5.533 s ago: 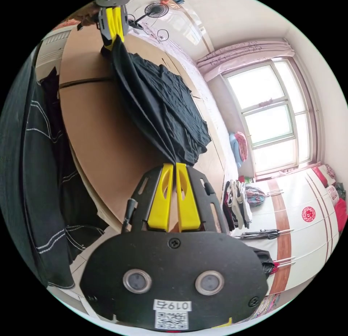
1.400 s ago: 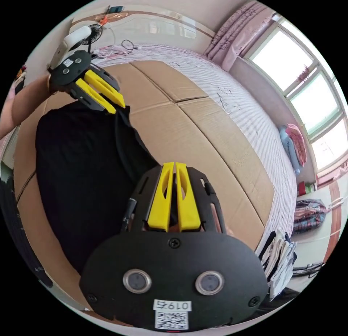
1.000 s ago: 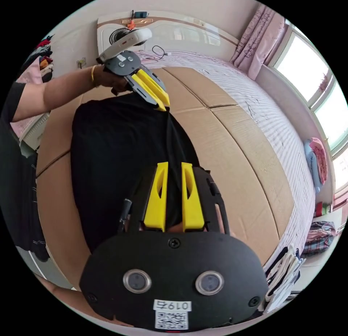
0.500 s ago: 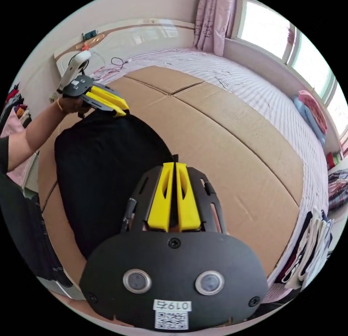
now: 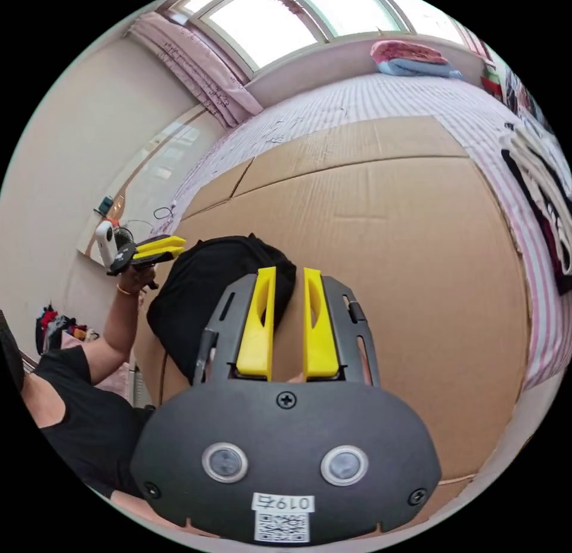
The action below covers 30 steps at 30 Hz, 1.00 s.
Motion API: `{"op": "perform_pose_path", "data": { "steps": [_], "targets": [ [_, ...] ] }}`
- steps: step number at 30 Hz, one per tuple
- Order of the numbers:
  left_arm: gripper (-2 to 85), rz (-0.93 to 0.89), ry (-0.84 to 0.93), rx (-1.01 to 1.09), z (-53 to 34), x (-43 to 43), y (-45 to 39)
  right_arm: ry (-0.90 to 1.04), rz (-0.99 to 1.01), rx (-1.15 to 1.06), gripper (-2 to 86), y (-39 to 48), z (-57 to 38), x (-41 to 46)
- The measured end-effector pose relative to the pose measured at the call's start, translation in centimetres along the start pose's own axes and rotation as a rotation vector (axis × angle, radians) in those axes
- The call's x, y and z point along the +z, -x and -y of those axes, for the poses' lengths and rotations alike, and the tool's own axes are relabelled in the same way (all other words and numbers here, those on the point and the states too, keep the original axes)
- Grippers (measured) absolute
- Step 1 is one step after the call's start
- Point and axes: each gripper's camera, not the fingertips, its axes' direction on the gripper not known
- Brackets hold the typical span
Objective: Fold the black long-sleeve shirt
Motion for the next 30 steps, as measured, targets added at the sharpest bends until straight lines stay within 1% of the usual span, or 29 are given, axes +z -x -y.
{"op": "perform_pose_path", "data": {
  "steps": [1, 3, 5, 8, 10, 14, 19, 21, 22, 24, 27, 30],
  "targets": [
    [2.1, 0.018, -0.001, 0.040, 0.6, 0.1, -1.7, -0.001, 0.069, 0.032, 8.0, -1.4, -1.1, -0.6],
    [2.0, -0.012, -0.024, 0.078, 1.4, 0.1, -4.2, -0.011, 0.116, 0.046, 8.5, -2.4, -2.3, -1.4],
    [2.1, -0.190, -0.048, 0.120, 2.1, 0.5, -7.8, 0.009, 0.074, 0.049, 8.6, -2.7, -2.7, -1.6],
    [2.5, -0.268, -0.056, 0.206, 2.4, 1.1, -13.5, 0.021, 0.004, 0.055, 7.4, -2.8, -2.6, -2.2],
    [2.8, -0.301, -0.053, 0.251, 2.2, 1.4, -16.7, 0.023, 0.020, 0.043, 6.0, -2.7, -2.4, -2.8],
    [3.3, -0.306, -0.025, 0.320, 1.5, 2.1, -22.0, 0.013, -0.013, -0.005, 1.5, -1.3, -2.1, -4.9],
    [3.8, -0.325, 0.058, 0.347, 0.7, 3.2, -24.9, -0.039, -0.067, -0.073, 0.2, 1.8, -0.7, -9.2],
    [3.8, -0.312, 0.073, 0.347, 0.4, 3.3, -25.5, -0.017, -0.118, -0.084, 0.1, 2.7, 0.1, -9.8],
    [3.8, -0.309, 0.080, 0.346, 0.3, 3.2, -25.9, 0.026, -0.153, -0.083, 0.1, 3.0, 0.5, -9.5],
    [3.8, -0.309, 0.085, 0.339, 0.1, 3.1, -26.4, 0.082, -0.156, -0.071, 0.4, 3.5, 0.8, -9.2],
    [3.6, -0.310, 0.078, 0.330, -0.4, 2.3, -27.4, 0.050, -0.131, -0.055, 1.6, 5.2, 0.4, -11.2],
    [3.0, -0.302, 0.018, 0.289, -1.2, 0.2, -27.8, 0.008, -0.110, -0.026, 3.6, 7.2, -0.2, -14.5]
  ]
}}
